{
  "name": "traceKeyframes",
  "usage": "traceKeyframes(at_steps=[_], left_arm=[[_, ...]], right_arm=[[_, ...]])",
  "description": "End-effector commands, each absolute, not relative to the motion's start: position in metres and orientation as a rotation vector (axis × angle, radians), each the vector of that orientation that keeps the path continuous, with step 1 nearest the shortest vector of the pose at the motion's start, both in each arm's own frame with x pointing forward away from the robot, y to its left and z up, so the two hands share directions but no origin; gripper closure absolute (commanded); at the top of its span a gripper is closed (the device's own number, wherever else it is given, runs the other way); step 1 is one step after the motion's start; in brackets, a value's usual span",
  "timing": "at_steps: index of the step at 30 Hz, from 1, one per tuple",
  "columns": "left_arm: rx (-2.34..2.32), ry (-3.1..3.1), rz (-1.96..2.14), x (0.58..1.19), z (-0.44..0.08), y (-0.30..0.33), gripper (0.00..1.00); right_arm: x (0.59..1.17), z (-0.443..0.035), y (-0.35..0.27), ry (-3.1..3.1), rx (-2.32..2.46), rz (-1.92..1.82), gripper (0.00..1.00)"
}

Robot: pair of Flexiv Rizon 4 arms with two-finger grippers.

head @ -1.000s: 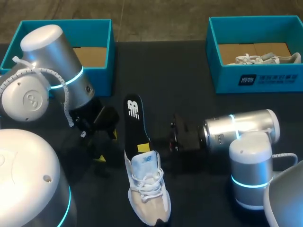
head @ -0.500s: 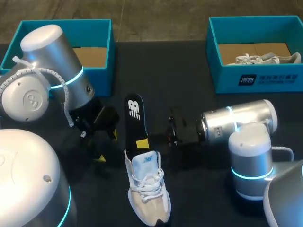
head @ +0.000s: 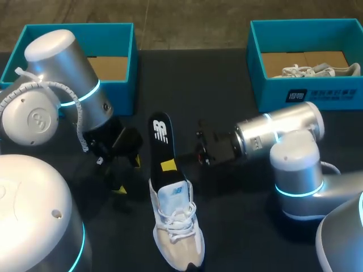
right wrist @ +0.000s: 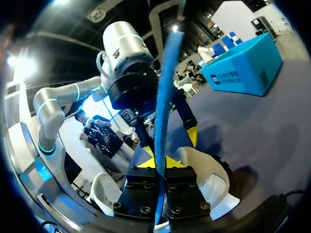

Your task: Take the shoe out of the shoebox, open the shoe tongue, remove and reinsert the insole, then place the shoe into the shoebox

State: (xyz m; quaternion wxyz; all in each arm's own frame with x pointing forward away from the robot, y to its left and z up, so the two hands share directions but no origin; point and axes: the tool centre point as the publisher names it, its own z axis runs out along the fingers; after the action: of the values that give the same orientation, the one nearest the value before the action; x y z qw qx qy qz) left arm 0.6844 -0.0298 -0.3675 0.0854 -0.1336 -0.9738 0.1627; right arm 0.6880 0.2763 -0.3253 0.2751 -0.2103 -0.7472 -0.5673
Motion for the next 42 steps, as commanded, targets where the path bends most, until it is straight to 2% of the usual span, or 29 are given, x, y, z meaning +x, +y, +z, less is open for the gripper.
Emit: traceKeyframes(at_steps=[1, 19, 29, 30, 31, 33, 34, 42], left_arm=[[-0.399, -2.906, 0.49, 0.683, -0.368, -0.028, 0.0], [-0.399, -2.906, 0.49, 0.683, -0.368, -0.028, 0.0], [-0.399, -2.906, 0.49, 0.683, -0.368, -0.028, 0.0], [-0.399, -2.906, 0.49, 0.683, -0.368, -0.028, 0.0], [-0.399, -2.906, 0.49, 0.683, -0.368, -0.028, 0.0], [-0.399, -2.906, 0.49, 0.683, -0.368, -0.028, 0.0], [-0.399, -2.906, 0.49, 0.683, -0.368, -0.028, 0.0], [-0.399, -2.906, 0.49, 0.683, -0.368, -0.028, 0.0]], right_arm=[[0.69, -0.332, 0.277, -1.998, -0.575, -1.512, 1.0], [0.651, -0.358, 0.275, -1.905, -0.67, -1.529, 1.0], [0.649, -0.359, 0.28, -1.898, -0.66, -1.519, 1.0], [0.65, -0.357, 0.28, -1.9, -0.656, -1.522, 0.96], [0.651, -0.355, 0.281, -1.903, -0.647, -1.528, 0.81], [0.653, -0.351, 0.281, -1.909, -0.643, -1.533, 0.6], [0.654, -0.349, 0.281, -1.914, -0.637, -1.536, 0.55], [0.663, -0.336, 0.286, -1.961, -0.605, -1.514, 0.55]])
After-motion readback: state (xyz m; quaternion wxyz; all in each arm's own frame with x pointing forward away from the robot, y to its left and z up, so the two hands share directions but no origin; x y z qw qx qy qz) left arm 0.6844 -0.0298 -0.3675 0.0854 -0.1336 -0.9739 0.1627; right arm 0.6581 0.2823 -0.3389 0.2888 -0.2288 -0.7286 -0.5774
